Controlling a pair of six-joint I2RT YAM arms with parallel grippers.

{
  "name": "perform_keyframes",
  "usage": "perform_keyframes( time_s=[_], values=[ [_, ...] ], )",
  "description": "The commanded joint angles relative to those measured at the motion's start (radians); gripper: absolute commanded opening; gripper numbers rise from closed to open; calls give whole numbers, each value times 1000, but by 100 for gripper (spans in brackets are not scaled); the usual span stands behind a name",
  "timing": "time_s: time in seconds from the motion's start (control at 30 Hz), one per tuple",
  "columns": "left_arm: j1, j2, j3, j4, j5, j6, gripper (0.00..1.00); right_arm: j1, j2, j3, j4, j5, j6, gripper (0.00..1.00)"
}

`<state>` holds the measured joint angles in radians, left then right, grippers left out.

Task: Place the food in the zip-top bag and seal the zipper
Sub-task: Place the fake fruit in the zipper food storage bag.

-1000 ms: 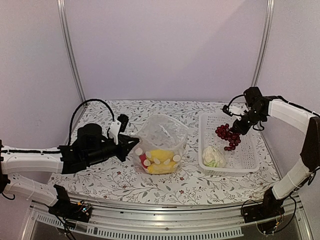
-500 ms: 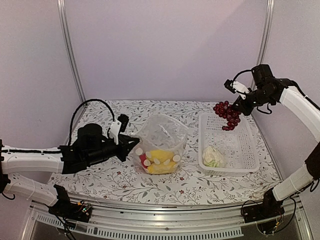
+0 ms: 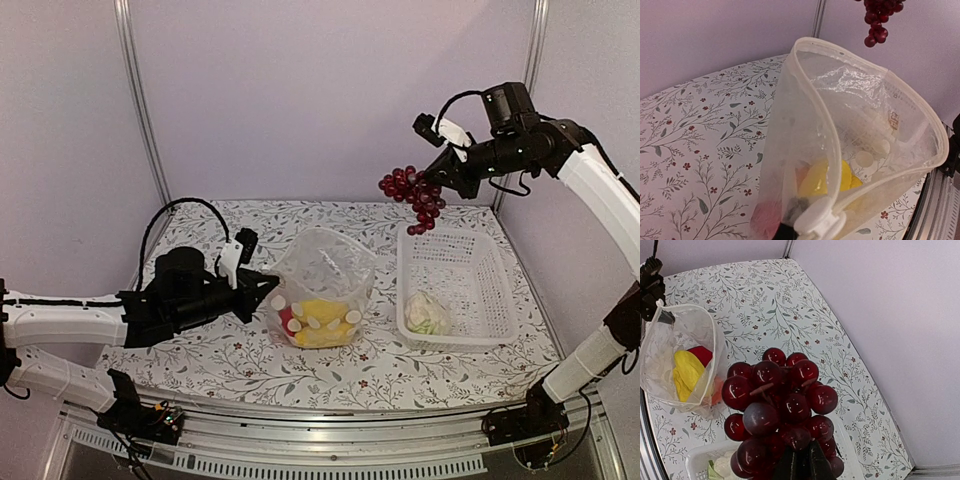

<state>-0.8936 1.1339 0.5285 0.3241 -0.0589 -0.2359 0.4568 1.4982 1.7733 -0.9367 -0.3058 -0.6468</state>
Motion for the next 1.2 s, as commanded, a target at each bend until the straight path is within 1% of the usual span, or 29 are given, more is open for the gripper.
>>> perform_keyframes(
  time_s=[0.0, 0.13, 0.3, 0.5, 0.7, 0.93, 1.17],
  values=[
    [9, 1, 20, 9, 5, 0, 0, 103, 31, 99, -16, -69, 4, 0],
    [10, -3, 18, 7, 5, -4, 0, 188, 49, 118, 18, -125, 7, 0],
    [8, -5, 17, 4, 4, -8, 0, 271, 70, 123, 85, -153, 14, 0],
    [7, -7, 16, 5, 4, -11, 0, 341, 122, 164, 84, -177, 24, 0],
    [5, -9, 11, 6, 4, -13, 0, 364, 170, 161, 74, -175, 14, 0],
    [5, -15, 3, 10, 1, -13, 0, 368, 200, 99, 65, -208, 13, 0],
    [4, -18, -6, 21, 1, -15, 0, 382, 256, 78, 33, -214, 26, 0]
  ],
)
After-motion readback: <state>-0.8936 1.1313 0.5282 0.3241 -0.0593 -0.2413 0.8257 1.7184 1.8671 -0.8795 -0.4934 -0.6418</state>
